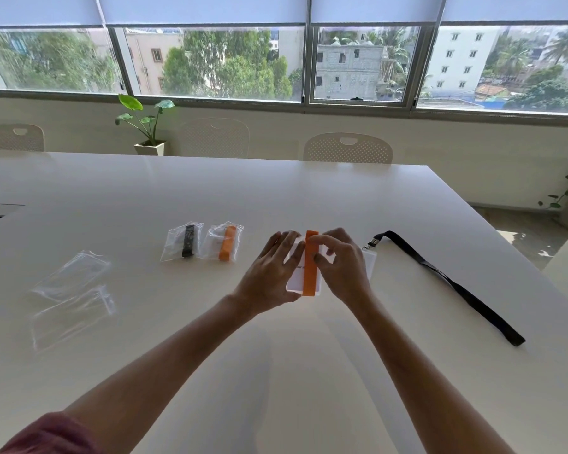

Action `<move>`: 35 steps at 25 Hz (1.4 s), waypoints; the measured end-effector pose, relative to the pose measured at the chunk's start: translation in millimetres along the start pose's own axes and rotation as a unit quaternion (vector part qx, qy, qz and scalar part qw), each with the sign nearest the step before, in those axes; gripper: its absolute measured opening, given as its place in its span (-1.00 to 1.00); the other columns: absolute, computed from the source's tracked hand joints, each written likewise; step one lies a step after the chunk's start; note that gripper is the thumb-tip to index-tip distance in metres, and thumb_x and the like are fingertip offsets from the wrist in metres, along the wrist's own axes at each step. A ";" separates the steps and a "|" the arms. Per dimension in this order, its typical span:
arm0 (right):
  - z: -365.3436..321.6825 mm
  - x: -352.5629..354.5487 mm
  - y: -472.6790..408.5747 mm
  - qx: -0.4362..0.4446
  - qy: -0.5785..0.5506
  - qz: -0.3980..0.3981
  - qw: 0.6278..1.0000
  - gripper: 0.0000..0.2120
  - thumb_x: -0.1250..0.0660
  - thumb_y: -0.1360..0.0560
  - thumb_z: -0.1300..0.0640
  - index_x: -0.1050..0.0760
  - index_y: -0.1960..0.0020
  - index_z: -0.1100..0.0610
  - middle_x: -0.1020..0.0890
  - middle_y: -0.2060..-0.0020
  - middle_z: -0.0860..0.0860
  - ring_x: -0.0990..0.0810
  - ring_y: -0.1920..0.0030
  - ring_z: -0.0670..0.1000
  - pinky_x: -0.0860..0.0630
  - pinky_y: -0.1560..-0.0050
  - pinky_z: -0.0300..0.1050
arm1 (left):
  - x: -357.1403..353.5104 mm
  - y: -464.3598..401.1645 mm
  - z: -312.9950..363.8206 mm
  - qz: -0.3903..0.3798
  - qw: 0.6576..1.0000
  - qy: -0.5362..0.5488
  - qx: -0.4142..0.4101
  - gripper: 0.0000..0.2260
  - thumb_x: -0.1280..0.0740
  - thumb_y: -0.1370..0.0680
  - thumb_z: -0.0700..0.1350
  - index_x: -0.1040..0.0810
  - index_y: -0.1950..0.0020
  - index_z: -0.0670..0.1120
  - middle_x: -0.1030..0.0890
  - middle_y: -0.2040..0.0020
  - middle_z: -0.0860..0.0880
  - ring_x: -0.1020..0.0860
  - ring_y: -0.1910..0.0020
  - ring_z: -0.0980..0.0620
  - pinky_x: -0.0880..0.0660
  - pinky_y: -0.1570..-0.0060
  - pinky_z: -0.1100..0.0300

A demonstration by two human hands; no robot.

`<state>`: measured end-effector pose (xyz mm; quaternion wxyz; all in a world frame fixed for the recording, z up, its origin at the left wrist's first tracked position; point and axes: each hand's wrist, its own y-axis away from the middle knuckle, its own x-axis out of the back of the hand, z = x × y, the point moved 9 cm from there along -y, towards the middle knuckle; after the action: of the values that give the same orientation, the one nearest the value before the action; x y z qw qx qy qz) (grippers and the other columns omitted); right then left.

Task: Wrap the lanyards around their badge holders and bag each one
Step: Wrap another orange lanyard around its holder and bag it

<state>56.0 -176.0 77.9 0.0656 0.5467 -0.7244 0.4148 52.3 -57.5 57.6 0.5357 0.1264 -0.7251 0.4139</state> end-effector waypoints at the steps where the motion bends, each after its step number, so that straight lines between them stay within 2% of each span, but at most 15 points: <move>1: -3.3 1.0 -0.3 0.025 0.032 0.002 0.999 -0.77 -0.44 -0.45 0.23 -0.64 -0.08 0.07 -0.57 -0.06 0.03 -0.57 0.03 0.03 -0.53 0.01 -0.03 | 0.6 0.3 0.1 0.002 1.000 -0.001 0.002 -0.05 -0.63 -0.17 0.07 -0.33 -0.40 -0.31 -0.38 -0.36 -0.35 -0.34 -0.37 -0.32 -0.24 -0.36 -0.12; 3: -7.5 -0.7 -0.5 0.058 0.080 -0.006 0.995 -0.73 -0.43 -0.46 0.21 -0.62 -0.15 0.04 -0.54 -0.18 0.06 -0.57 -0.10 0.09 -0.48 -0.12 0.06 | 2.0 0.0 0.6 0.007 1.000 -0.004 -0.003 -0.05 -0.63 -0.15 0.08 -0.35 -0.39 -0.31 -0.40 -0.34 -0.34 -0.37 -0.35 -0.32 -0.27 -0.34 -0.13; 5: -9.1 -6.9 -0.6 0.068 0.093 -0.028 0.993 -0.67 -0.38 -0.49 0.23 -0.56 -0.24 0.04 -0.53 -0.26 0.06 -0.58 -0.15 0.11 -0.48 -0.17 0.10 | 1.9 1.0 1.1 0.006 1.000 -0.006 -0.012 -0.06 -0.63 -0.15 0.09 -0.36 -0.38 -0.32 -0.41 -0.34 -0.33 -0.38 -0.35 -0.31 -0.29 -0.34 -0.12; 8: -10.9 -14.3 -2.1 0.072 0.086 -0.049 0.993 -0.64 -0.34 -0.53 0.23 -0.51 -0.31 0.10 -0.59 -0.23 0.05 -0.62 -0.12 0.13 -0.53 -0.15 0.10 | -2.9 5.5 -0.5 -0.006 1.000 -0.017 -0.023 -0.08 -0.62 -0.17 0.10 -0.37 -0.38 -0.31 -0.41 -0.35 -0.32 -0.37 -0.36 -0.29 -0.29 -0.35 -0.12; 12: -9.2 -23.3 -13.4 0.050 0.089 -0.086 0.991 -0.75 -0.36 -0.51 0.18 -0.60 -0.18 0.09 -0.69 -0.04 0.02 -0.65 0.06 0.07 -0.56 -0.01 -0.03 | -11.0 17.3 -4.7 -0.016 0.998 -0.037 -0.045 -0.09 -0.62 -0.18 0.09 -0.37 -0.38 -0.32 -0.43 -0.33 -0.34 -0.38 -0.35 -0.31 -0.28 -0.35 -0.13; 15: -7.3 -40.5 -22.6 0.025 0.097 -0.164 0.981 -0.82 -0.36 -0.48 0.17 -0.66 -0.05 0.07 -0.71 0.06 0.02 -0.58 0.17 0.01 -0.44 0.13 -0.16 | -16.2 30.0 -11.5 -0.016 0.997 -0.058 -0.056 -0.06 -0.62 -0.18 0.09 -0.30 -0.40 -0.30 -0.42 -0.34 -0.34 -0.37 -0.35 -0.31 -0.19 -0.37 -0.12; 17: -10.9 -49.5 -27.5 0.027 0.099 -0.197 0.975 -0.84 -0.36 -0.47 0.19 -0.68 -0.01 0.10 -0.72 0.09 0.04 -0.58 0.17 0.00 -0.40 0.15 -0.19 | -18.6 36.5 -16.5 -0.014 0.997 -0.058 -0.054 -0.05 -0.62 -0.19 0.08 -0.27 -0.41 -0.30 -0.40 -0.36 -0.33 -0.35 -0.37 -0.30 -0.19 -0.38 -0.12; 21: -20.1 -64.3 -34.7 0.046 0.111 -0.214 0.969 -0.83 -0.32 -0.48 0.22 -0.69 0.04 0.12 -0.72 0.11 0.04 -0.56 0.21 -0.02 -0.36 0.29 -0.29 | -18.0 43.6 -35.8 -0.019 0.998 -0.046 -0.030 -0.01 -0.58 -0.23 0.12 -0.20 -0.48 -0.27 -0.24 -0.48 -0.26 -0.16 -0.48 -0.22 -0.08 -0.42 -0.09; 23: -17.5 -72.5 -35.9 0.032 0.108 -0.226 0.968 -0.81 -0.30 -0.48 0.24 -0.69 0.03 0.12 -0.72 0.09 0.04 -0.56 0.20 -0.03 -0.37 0.30 -0.29 | -15.4 51.8 -56.5 -0.037 0.999 -0.026 0.006 0.02 -0.51 -0.28 0.22 -0.11 -0.52 -0.25 -0.11 -0.53 -0.19 -0.02 -0.52 -0.12 0.00 -0.46 -0.05; 25: -14.9 -79.4 -37.4 0.014 0.094 -0.234 0.968 -0.80 -0.31 -0.47 0.26 -0.69 0.02 0.13 -0.72 0.08 0.04 -0.56 0.18 -0.03 -0.39 0.22 -0.27 | -11.4 67.6 -89.7 -0.065 0.995 -0.006 0.071 0.02 -0.43 -0.32 0.31 -0.05 -0.53 -0.23 -0.06 -0.55 -0.14 0.03 -0.54 -0.07 0.02 -0.49 -0.03; 28: -16.1 -91.9 -37.4 0.005 0.076 -0.250 0.965 -0.79 -0.31 -0.47 0.27 -0.69 0.01 0.13 -0.72 0.08 0.05 -0.57 0.18 -0.04 -0.39 0.16 -0.25 | -5.8 106.1 -153.4 -0.108 0.976 0.015 0.191 -0.05 -0.44 -0.32 0.28 -0.16 -0.51 -0.21 -0.14 -0.54 -0.14 -0.04 -0.53 -0.04 -0.03 -0.48 0.03; 30: -18.8 -100.9 -37.0 0.008 0.069 -0.261 0.963 -0.80 -0.31 -0.47 0.27 -0.69 0.01 0.13 -0.72 0.09 0.05 -0.58 0.17 -0.03 -0.41 0.17 -0.25 | -5.3 140.9 -197.3 -0.147 0.951 0.010 0.271 -0.11 -0.48 -0.33 0.21 -0.21 -0.49 -0.18 -0.17 -0.53 -0.14 -0.07 -0.52 -0.02 -0.09 -0.45 0.05; 33: -21.4 -109.9 -39.6 0.002 0.051 -0.263 0.963 -0.80 -0.33 -0.46 0.27 -0.69 0.02 0.12 -0.72 0.09 0.06 -0.61 0.14 0.01 -0.52 0.10 -0.16 | -6.4 196.0 -249.0 -0.234 0.897 -0.003 0.376 -0.10 -0.45 -0.36 0.22 -0.12 -0.53 -0.12 -0.07 -0.56 -0.09 -0.01 -0.53 -0.01 -0.07 -0.45 0.01; 35: -25.3 -117.4 -40.6 0.002 0.040 -0.265 0.964 -0.80 -0.33 -0.45 0.27 -0.69 0.02 0.12 -0.72 0.10 0.06 -0.61 0.13 0.02 -0.52 0.08 -0.16 | -3.8 224.4 -271.7 -0.267 0.867 -0.007 0.420 -0.08 -0.44 -0.36 0.25 -0.08 -0.54 -0.09 -0.03 -0.56 -0.08 0.02 -0.54 -0.01 -0.04 -0.46 -0.02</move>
<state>127.4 -74.7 51.3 0.2010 0.7018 -0.5498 0.4059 95.8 281.8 -27.3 0.5171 0.5312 -0.4246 0.5198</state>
